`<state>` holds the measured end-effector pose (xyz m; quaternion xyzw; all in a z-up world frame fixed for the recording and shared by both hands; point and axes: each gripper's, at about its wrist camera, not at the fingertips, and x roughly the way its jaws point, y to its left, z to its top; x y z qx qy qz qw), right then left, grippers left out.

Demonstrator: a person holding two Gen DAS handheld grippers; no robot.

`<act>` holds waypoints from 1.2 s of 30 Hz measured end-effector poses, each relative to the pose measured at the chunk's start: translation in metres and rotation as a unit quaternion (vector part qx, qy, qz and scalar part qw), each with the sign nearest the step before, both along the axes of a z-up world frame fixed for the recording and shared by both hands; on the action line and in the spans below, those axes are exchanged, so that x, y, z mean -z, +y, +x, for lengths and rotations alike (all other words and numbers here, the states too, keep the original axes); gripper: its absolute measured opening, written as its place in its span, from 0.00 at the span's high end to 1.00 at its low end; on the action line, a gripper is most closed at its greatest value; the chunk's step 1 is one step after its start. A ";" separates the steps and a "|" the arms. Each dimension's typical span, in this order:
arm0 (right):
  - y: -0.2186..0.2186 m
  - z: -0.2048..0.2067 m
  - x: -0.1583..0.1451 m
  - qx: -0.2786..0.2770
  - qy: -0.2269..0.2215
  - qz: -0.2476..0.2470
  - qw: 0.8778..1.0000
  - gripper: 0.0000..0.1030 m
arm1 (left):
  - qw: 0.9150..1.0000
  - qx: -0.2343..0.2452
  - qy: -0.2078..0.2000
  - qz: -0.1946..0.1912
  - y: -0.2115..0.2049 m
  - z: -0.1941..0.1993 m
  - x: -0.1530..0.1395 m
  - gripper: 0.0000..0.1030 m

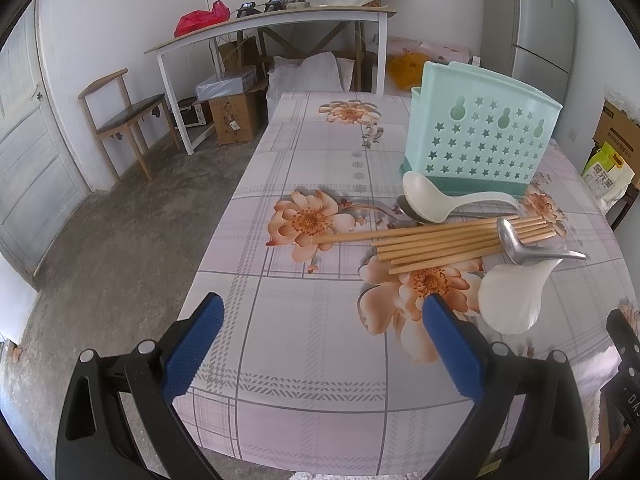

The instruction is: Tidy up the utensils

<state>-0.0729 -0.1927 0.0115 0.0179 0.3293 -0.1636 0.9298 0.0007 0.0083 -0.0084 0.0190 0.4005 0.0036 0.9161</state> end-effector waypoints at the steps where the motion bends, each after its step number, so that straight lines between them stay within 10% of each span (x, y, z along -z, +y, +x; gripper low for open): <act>1: 0.000 0.000 0.000 0.000 0.000 0.001 1.000 0.07 | 1.000 0.000 0.000 0.000 0.001 -0.001 0.000 0.05; 18: 0.000 -0.001 0.000 -0.001 0.003 0.000 1.000 0.06 | 1.000 0.020 -0.002 -0.011 -0.002 0.000 -0.001 0.05; 36: -0.008 0.005 0.015 -0.005 0.011 0.000 1.000 0.07 | 0.979 0.117 -0.041 -0.163 -0.017 0.007 -0.017 0.05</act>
